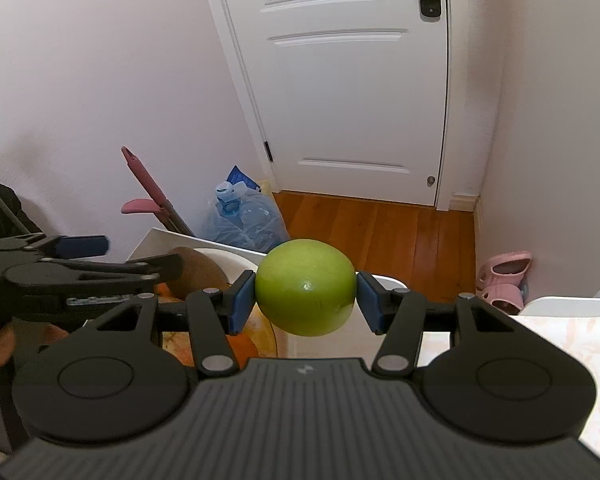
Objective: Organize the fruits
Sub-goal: 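Lower the green apple into the bowl and open the right tool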
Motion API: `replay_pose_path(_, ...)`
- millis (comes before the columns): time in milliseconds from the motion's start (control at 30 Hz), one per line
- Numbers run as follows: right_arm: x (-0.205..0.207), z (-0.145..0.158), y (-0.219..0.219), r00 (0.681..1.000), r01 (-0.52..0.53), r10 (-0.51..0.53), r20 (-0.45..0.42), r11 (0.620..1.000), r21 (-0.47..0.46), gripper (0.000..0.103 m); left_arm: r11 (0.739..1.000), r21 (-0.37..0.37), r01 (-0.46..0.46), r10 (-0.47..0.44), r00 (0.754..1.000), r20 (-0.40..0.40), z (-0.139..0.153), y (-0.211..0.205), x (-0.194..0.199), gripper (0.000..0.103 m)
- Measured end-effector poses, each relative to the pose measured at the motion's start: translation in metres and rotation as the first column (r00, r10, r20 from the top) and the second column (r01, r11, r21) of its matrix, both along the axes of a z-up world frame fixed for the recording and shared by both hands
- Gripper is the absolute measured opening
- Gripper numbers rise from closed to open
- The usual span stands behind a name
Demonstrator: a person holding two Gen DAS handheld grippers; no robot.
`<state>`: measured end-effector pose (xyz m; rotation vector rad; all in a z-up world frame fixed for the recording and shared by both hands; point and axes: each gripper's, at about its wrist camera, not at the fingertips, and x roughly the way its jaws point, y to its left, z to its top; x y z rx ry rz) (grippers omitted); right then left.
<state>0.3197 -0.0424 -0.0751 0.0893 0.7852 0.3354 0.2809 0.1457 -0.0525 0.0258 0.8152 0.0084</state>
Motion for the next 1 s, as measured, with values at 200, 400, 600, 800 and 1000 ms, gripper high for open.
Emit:
replay_pose_path(200,0.001,0.001,0.003,1.0,-0.014,0.014,-0.006,1.0,0.0,0.069,0.999,0.002,-0.037,0.037,0.999,0.006,0.01,0.014,-0.028,0.097)
replay_pose_path(400,0.003,-0.001,0.013,0.999,-0.04,0.04,-0.018,0.999,0.007,0.069,0.999,0.005,-0.041,0.041,0.999,0.012,0.014,0.018,-0.053,0.098)
replay_pose_path(600,0.007,-0.015,0.028,0.998,-0.062,0.063,-0.032,0.998,0.014,0.069,1.0,0.012,-0.019,0.019,0.999,0.026,0.011,0.019,-0.066,0.101)
replay_pose_path(800,0.009,-0.03,0.038,0.997,-0.065,0.066,-0.046,0.998,0.019,0.069,1.0,0.028,0.008,-0.009,0.999,0.043,0.007,0.019,-0.072,0.103)
replay_pose_path(1000,0.006,-0.033,0.041,0.997,-0.069,0.07,-0.031,0.997,0.027,0.07,0.999,0.033,0.021,-0.022,0.999,0.033,0.002,0.022,-0.077,0.103)
